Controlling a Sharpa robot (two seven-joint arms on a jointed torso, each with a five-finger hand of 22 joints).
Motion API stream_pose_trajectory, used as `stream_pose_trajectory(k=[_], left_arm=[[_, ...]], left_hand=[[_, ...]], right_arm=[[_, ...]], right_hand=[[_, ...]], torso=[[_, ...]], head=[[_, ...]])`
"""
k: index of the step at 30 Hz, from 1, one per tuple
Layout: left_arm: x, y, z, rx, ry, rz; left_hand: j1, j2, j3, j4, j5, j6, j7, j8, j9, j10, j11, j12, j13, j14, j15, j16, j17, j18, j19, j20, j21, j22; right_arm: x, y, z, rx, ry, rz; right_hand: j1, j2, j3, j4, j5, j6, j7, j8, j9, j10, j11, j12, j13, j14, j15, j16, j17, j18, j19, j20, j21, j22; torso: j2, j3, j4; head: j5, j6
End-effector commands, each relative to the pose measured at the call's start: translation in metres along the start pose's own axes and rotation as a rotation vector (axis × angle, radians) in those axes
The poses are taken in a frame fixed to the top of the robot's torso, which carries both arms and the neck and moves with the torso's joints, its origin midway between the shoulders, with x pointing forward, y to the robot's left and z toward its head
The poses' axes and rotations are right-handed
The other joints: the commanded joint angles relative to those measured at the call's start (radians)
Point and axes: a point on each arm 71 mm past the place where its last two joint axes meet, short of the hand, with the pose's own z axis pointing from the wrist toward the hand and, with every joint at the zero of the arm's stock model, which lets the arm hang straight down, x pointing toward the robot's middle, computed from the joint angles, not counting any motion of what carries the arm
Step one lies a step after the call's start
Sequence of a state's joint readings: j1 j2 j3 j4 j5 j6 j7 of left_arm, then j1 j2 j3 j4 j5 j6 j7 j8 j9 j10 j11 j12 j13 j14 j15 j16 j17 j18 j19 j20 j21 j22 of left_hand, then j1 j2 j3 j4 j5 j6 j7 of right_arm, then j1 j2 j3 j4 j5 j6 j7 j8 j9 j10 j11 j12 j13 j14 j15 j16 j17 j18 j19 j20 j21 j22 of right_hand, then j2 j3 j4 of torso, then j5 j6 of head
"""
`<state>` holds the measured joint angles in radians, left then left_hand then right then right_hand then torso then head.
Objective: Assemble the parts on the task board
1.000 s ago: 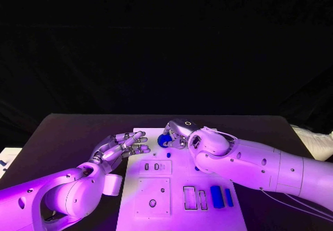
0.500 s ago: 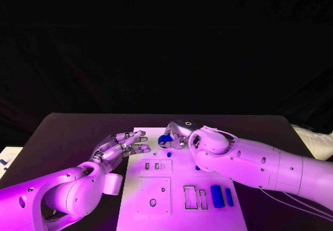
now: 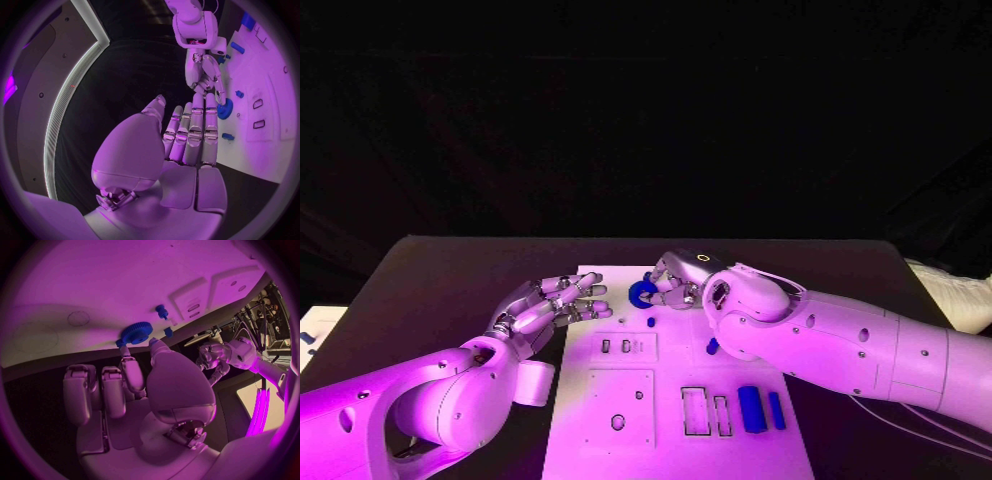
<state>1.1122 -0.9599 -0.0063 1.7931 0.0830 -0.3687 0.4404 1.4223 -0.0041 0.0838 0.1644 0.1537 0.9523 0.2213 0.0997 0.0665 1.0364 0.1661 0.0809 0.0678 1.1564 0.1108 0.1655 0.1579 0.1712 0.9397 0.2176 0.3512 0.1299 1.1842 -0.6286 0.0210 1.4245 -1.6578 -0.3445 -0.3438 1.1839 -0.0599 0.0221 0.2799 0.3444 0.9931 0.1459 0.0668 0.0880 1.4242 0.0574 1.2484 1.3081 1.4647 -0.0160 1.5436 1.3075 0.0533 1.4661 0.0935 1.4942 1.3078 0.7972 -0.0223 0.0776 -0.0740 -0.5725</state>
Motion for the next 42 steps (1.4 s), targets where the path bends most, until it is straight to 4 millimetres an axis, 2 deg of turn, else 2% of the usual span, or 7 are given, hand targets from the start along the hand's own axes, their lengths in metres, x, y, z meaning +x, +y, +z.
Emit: stream_pose_trajectory(k=[1, 7, 13, 18, 30, 35, 42], left_arm=[[0.002, -0.001, 0.0, 0.006, 0.017, -0.009], [0.002, -0.001, 0.0, 0.007, 0.018, -0.01], [0.001, -0.001, 0.001, 0.007, 0.016, -0.009], [0.002, 0.001, 0.002, 0.005, 0.019, -0.011], [0.004, 0.004, 0.005, 0.002, 0.024, -0.015], [0.002, 0.004, 0.005, 0.002, 0.021, -0.013], [0.002, 0.004, 0.005, 0.002, 0.019, -0.013]], left_hand=[[0.007, 0.004, -0.003, -0.005, 0.005, 0.004, 0.003, -0.006, -0.001, 0.005, 0.002, -0.003, 0.0, -0.005, 0.002, -0.003, 0.001, 0.011, 0.003, 0.004, -0.006, -0.001], [0.007, 0.004, -0.003, -0.005, 0.005, 0.004, 0.003, -0.006, -0.001, 0.005, 0.002, -0.003, 0.0, -0.005, 0.002, -0.004, 0.001, 0.011, 0.003, 0.004, -0.006, -0.002], [0.007, 0.004, -0.002, -0.005, 0.005, 0.004, 0.003, -0.007, -0.001, 0.005, 0.002, -0.003, 0.0, -0.005, 0.002, -0.004, 0.001, 0.011, 0.003, 0.004, -0.006, -0.002], [0.007, 0.004, -0.002, -0.005, 0.005, 0.004, 0.003, -0.007, -0.001, 0.005, 0.002, -0.003, 0.0, -0.005, 0.002, -0.004, 0.001, 0.011, 0.003, 0.004, -0.006, -0.002], [0.008, 0.005, -0.002, -0.006, 0.005, 0.004, 0.002, -0.007, -0.001, 0.005, 0.002, -0.004, 0.0, -0.005, 0.002, -0.005, 0.002, 0.011, 0.003, 0.004, -0.006, -0.002], [0.008, 0.005, -0.002, -0.006, 0.005, 0.004, 0.002, -0.007, -0.001, 0.005, 0.002, -0.004, 0.0, -0.005, 0.002, -0.005, 0.002, 0.011, 0.003, 0.004, -0.006, -0.002], [0.008, 0.005, -0.002, -0.006, 0.005, 0.004, 0.002, -0.007, -0.001, 0.005, 0.002, -0.004, 0.0, -0.005, 0.002, -0.005, 0.002, 0.011, 0.003, 0.004, -0.006, -0.002]], right_arm=[[-0.014, -0.003, -0.008, -0.057, -0.116, 0.079], [-0.03, -0.026, -0.03, -0.09, -0.128, 0.127], [-0.043, -0.07, -0.054, -0.096, -0.05, 0.246], [-0.045, -0.097, -0.066, -0.092, -0.006, 0.265], [-0.042, -0.153, -0.081, 0.009, -0.029, 0.259], [-0.034, -0.162, -0.085, 0.029, -0.024, 0.258], [-0.024, -0.166, -0.088, 0.041, -0.018, 0.26]], right_hand=[[0.011, -0.002, -0.006, 0.0, -0.004, -0.01, 0.001, -0.005, -0.002, 0.003, 0.002, -0.004, 0.03, 0.094, 0.003, 0.003, 0.208, -0.018, 0.014, 0.001, 0.002, 0.104], [0.027, -0.005, -0.013, 0.0, -0.012, -0.022, 0.004, -0.005, -0.004, 0.0, 0.005, -0.008, 0.028, 0.095, 0.006, 0.005, 0.211, -0.019, 0.015, 0.003, 0.003, 0.106], [0.146, -0.01, 0.003, -0.058, 0.009, -0.013, 0.001, -0.002, -0.003, 0.003, 0.002, 0.0, 0.035, 0.1, 0.004, 0.016, 0.236, -0.025, 0.032, 0.002, 0.018, 0.137], [0.201, -0.026, 0.0, -0.096, -0.036, -0.018, 0.003, -0.003, -0.004, 0.003, 0.002, 0.001, 0.037, 0.102, 0.005, 0.02, 0.247, -0.03, 0.044, 0.002, 0.028, 0.157], [0.25, -0.025, 0.005, -0.132, -0.069, -0.02, 0.004, -0.004, -0.006, 0.006, 0.003, 0.004, 0.04, 0.103, 0.005, 0.022, 0.251, -0.03, 0.045, 0.003, 0.03, 0.161], [0.254, -0.025, 0.004, -0.135, -0.077, -0.021, 0.005, -0.004, -0.006, 0.006, 0.004, 0.003, 0.04, 0.103, 0.006, 0.022, 0.251, -0.03, 0.046, 0.003, 0.031, 0.162], [0.261, -0.02, 0.006, -0.141, -0.086, -0.02, 0.005, -0.003, -0.006, 0.005, 0.003, 0.002, 0.039, 0.103, 0.006, 0.022, 0.252, -0.03, 0.046, 0.004, 0.031, 0.162]], torso=[[-0.003, 0.0017, -0.0055], [-0.008, 0.0035, -0.0139], [-0.015, 0.0095, -0.0281], [-0.018, 0.016, -0.0369], [-0.02, 0.021, -0.0324], [-0.019, 0.0229, -0.0332], [-0.02, 0.0216, -0.0329]], head=[[-0.001, 0.004], [-0.002, 0.004], [-0.003, 0.002], [-0.011, 0.003], [-0.02, 0.001], [-0.015, -0.002], [-0.014, -0.005]])
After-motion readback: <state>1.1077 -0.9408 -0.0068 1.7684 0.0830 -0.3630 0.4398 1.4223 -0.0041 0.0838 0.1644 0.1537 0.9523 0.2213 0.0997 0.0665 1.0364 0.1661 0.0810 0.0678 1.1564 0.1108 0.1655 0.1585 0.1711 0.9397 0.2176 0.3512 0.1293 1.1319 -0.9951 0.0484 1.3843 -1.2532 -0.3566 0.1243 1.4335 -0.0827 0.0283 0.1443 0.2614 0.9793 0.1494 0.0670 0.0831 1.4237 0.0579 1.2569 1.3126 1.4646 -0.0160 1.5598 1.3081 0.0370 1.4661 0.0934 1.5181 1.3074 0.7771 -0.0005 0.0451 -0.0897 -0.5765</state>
